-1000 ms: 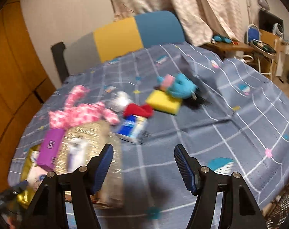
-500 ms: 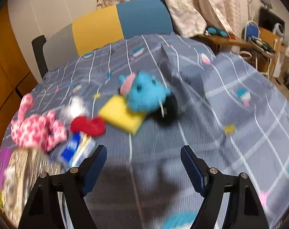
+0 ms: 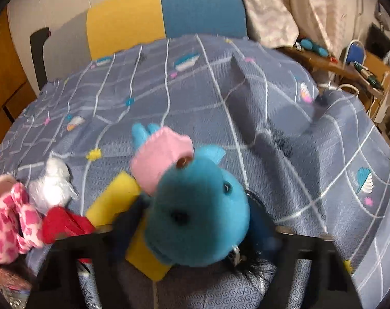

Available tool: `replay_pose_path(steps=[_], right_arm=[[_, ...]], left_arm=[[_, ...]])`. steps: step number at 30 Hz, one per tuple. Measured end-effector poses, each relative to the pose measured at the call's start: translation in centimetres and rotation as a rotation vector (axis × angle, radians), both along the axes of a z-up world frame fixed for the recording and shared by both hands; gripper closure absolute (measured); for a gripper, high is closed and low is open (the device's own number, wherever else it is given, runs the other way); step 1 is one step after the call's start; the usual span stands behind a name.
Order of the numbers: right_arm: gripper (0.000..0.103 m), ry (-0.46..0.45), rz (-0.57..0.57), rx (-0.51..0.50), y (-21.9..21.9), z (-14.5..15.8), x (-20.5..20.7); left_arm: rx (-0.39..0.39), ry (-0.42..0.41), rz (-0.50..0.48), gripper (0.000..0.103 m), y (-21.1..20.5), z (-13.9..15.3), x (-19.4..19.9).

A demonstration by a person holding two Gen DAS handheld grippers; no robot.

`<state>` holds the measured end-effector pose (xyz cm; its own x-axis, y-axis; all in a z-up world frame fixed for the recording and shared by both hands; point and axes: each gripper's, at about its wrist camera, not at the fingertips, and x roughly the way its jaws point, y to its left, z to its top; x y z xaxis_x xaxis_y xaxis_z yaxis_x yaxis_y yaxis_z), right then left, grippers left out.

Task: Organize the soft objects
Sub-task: 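Move the right tool to the blue plush toy and grasp it, then grasp the yellow sponge with the left tool while the right tool holds the blue plush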

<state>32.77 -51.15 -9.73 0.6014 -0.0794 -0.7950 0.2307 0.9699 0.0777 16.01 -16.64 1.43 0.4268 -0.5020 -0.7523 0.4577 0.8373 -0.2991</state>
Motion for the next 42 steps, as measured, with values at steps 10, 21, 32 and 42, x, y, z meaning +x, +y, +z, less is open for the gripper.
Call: replay_pose_path(steps=[10, 21, 32, 42], right_arm=[[0.042, -0.093, -0.008, 0.073, -3.2, 3.2, -7.0], [0.042, -0.079, -0.144, 0.191, -9.3, 1.8, -15.4], [0.042, -0.151, -0.190, 0.322, -11.1, 3.4, -16.1], [0.041, -0.193, -0.218, 0.392, -12.4, 4.3, -16.6]], left_arm=[[-0.046, 0.018, -0.055, 0.061, -5.9, 2.1, 1.9], [-0.158, 0.170, 0.085, 0.038, -14.7, 2.1, 7.0], [-0.066, 0.349, 0.296, 0.038, -22.1, -6.0, 14.6], [0.059, 0.376, 0.425, 0.035, -24.7, -10.6, 19.3]])
